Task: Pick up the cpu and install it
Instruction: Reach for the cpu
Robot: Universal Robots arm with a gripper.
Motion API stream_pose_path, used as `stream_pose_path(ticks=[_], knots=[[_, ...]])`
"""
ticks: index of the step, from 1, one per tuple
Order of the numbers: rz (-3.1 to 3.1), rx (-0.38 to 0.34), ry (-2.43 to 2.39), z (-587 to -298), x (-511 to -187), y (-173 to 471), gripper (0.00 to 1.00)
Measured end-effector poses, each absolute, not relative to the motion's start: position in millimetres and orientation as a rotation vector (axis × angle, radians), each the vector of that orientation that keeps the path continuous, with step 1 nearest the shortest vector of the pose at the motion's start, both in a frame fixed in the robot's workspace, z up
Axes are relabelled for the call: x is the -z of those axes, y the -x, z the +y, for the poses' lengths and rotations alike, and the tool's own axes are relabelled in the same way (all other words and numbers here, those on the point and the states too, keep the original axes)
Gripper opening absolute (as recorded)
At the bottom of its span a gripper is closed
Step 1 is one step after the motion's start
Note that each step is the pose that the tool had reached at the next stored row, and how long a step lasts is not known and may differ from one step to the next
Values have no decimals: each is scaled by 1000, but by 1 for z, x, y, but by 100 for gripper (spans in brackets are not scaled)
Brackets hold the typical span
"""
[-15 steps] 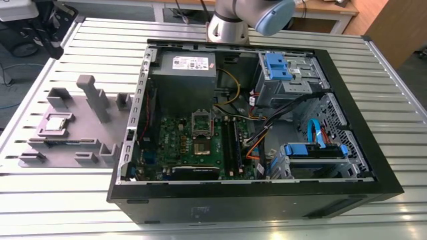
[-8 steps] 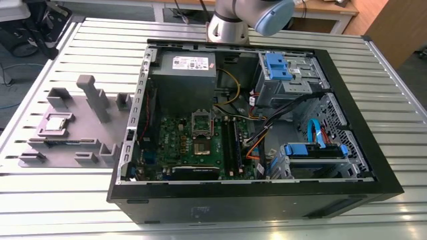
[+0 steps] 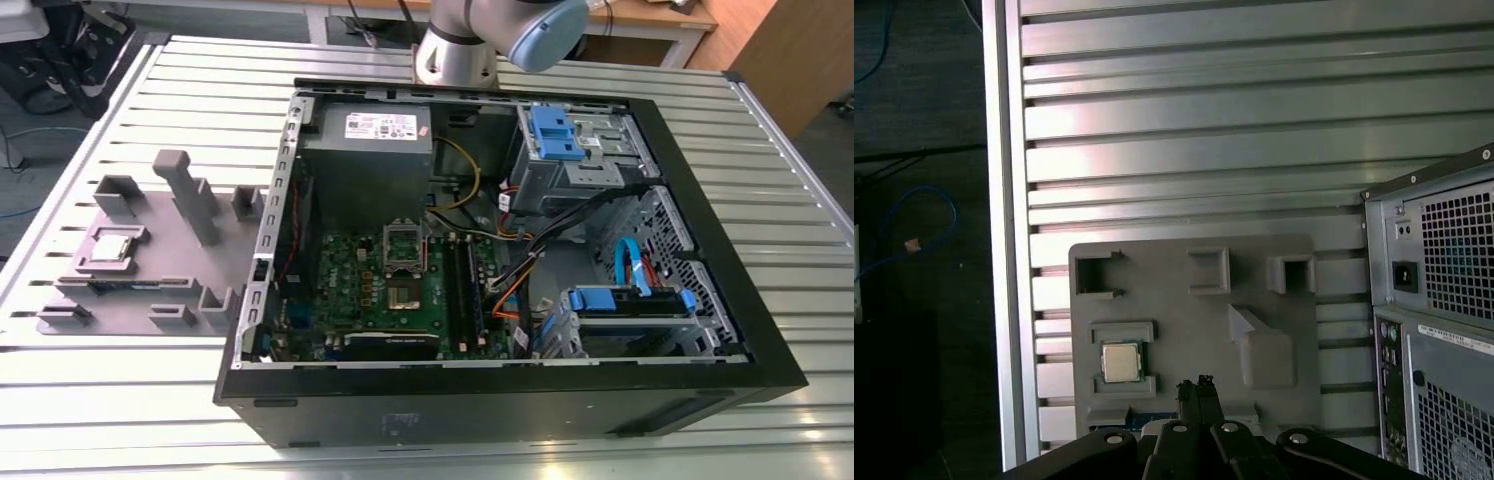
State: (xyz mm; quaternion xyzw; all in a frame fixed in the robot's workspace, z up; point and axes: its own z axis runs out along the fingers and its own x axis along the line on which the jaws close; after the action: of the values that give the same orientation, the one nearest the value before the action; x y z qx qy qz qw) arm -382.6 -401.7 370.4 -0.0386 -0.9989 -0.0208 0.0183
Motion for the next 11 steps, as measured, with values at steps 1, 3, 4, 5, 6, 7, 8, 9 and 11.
stream_pose_path(ticks=[1,3,4,5,6,7,8,9,11], knots=[[-3102,64,120,-402,-370,383,11],[-3102,64,120,-402,-370,384,11],[-3102,65,120,-402,-370,384,11],[-3102,64,120,-402,-370,384,11],[-3102,64,120,-402,-370,384,11],[-3102,64,120,-402,-370,384,11],[-3102,64,120,-402,-370,384,11],[-3102,65,120,-402,-370,384,11],[-3102,64,120,-402,-370,384,11]])
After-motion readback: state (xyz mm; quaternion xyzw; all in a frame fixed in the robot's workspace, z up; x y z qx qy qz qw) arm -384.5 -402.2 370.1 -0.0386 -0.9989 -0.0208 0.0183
